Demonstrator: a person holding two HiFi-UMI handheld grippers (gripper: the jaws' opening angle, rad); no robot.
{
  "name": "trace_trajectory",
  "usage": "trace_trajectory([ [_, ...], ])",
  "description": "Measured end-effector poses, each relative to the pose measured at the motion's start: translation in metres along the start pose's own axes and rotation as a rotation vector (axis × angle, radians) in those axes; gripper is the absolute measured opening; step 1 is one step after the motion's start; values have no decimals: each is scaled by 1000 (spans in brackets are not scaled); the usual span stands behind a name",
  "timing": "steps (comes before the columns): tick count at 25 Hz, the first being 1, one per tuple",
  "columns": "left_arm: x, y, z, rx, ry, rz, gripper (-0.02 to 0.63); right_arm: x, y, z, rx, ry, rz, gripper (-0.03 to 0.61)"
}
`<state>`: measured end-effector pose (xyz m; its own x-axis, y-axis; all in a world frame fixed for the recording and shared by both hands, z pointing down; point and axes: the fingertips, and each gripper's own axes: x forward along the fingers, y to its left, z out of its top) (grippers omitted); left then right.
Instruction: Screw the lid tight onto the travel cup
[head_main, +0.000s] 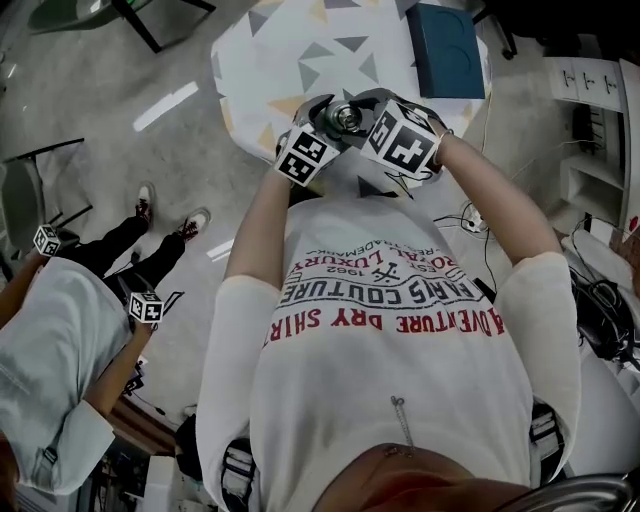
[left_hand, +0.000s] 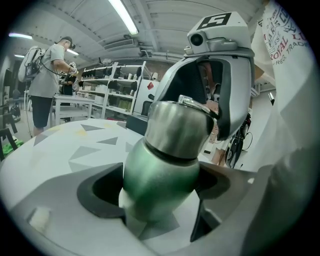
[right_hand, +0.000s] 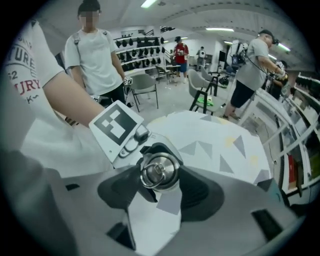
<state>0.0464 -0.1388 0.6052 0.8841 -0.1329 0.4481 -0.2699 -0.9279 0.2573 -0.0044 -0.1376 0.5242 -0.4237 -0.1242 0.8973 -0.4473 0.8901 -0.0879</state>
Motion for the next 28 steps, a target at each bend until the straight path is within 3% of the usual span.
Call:
trace_trajectory([
  [3, 0, 0, -1, 1, 1, -9, 420, 0, -1, 0, 5, -16, -20, 252],
  [9, 0, -2, 0, 3, 22, -21, 423, -10, 2, 1, -128, -70, -53, 276],
  [12, 0, -1, 0, -8, 12, -6, 423, -29, 0, 12, -68, -201, -75, 269],
  [14, -1, -1, 0, -22, 18, 7, 423, -44, -5, 18, -11, -297, -116, 213],
  [17, -4, 2, 4, -50, -1, 48, 423, -63, -24, 19, 100, -409, -211, 79],
  [20, -13, 0, 9, -89, -25, 77, 423, -75, -40, 13, 197, -480, -278, 35],
  [23, -30, -8, 18, -80, -51, 91, 423, -86, -49, 11, 228, -534, -339, 14],
  [28, -79, -19, 52, -21, -137, 159, 422, -100, -52, 16, 254, -624, -367, 11],
])
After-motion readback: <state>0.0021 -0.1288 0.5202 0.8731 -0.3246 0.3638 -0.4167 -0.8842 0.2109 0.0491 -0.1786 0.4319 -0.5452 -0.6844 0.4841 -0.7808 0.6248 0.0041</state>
